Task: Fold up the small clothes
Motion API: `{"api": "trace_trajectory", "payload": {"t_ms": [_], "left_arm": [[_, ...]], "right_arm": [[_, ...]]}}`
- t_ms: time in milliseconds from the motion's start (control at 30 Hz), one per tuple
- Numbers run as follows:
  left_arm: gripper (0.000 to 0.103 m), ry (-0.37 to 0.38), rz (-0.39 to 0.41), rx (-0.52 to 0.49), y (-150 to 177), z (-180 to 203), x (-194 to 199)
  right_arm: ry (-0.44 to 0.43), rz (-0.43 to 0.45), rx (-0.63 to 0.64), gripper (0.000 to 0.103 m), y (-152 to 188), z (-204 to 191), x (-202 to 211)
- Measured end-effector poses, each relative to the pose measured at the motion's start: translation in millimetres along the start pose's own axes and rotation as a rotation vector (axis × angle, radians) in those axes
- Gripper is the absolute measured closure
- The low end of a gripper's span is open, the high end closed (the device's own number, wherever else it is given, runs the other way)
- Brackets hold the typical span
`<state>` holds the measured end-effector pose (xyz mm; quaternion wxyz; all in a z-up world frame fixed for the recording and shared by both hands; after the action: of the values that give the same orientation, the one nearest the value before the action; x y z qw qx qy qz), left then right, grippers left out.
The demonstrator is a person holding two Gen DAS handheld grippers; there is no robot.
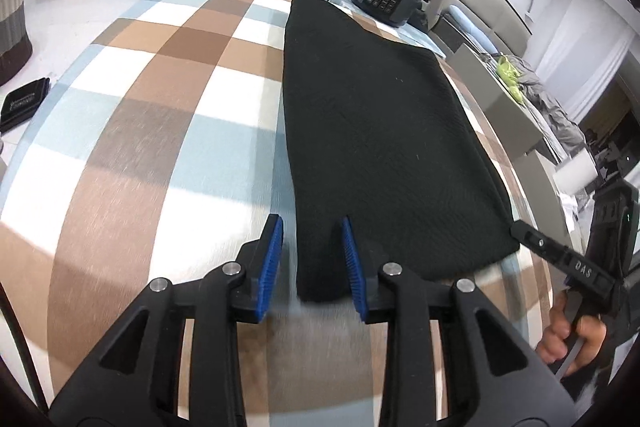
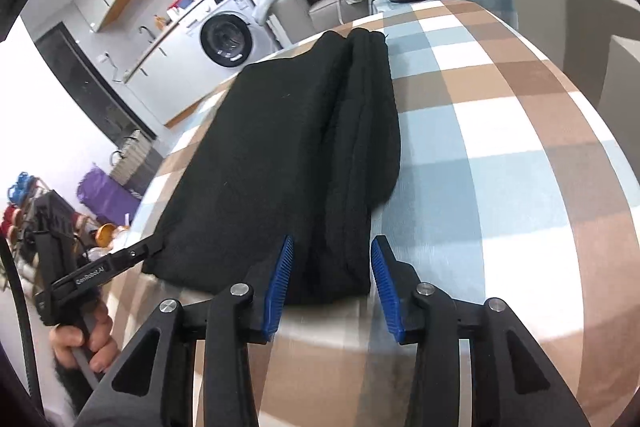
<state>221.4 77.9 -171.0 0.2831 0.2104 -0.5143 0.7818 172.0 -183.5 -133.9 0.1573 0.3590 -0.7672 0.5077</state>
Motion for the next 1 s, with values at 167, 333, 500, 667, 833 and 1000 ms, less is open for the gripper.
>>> {"api": "trace_trajectory", "payload": {"t_ms": [167,333,500,667,833,1000], "left_arm": [[0.077,-0.064,0.008,-0.051,19,0,14],[0.074,-0.072,0.079,-0.094,15,5,41],[0.032,-0.076,0.252,-0.171,1,15,73],[0.006,-0.056,0.398,-0.266,-2,27,90],[0.001,-0.032,0.435,-0.287,0,40,96],[0.001,-0.038,0.441,-0.305,5,49,90]], "right_arm": [[0.057,-0.014,-0.025,0.072,5,9,0],[0.088,0.041,0.016,0.059,-3,6,26],[0.06,0.142,0.138,0.022,-12,-16,45],[0.035,0.246,0.313,0.0,-13,-41,53],[-0.006,0.279,0.353,0.0,-11,-46,49],[-0.052,0.313,0.35,0.0,-10,-45,51]]}}
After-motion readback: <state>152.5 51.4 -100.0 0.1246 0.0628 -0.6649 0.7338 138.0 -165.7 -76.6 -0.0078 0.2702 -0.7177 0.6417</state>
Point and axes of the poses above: each gripper's, at about its wrist camera, not at the fingertips, and x roughly against the way its jaws point, z to its right, y to its underside, the point moved 3 cm from there along -x, roughly the way its jaws point, and after that the axes turned 11 degrees about z, right-handed, at the moved point
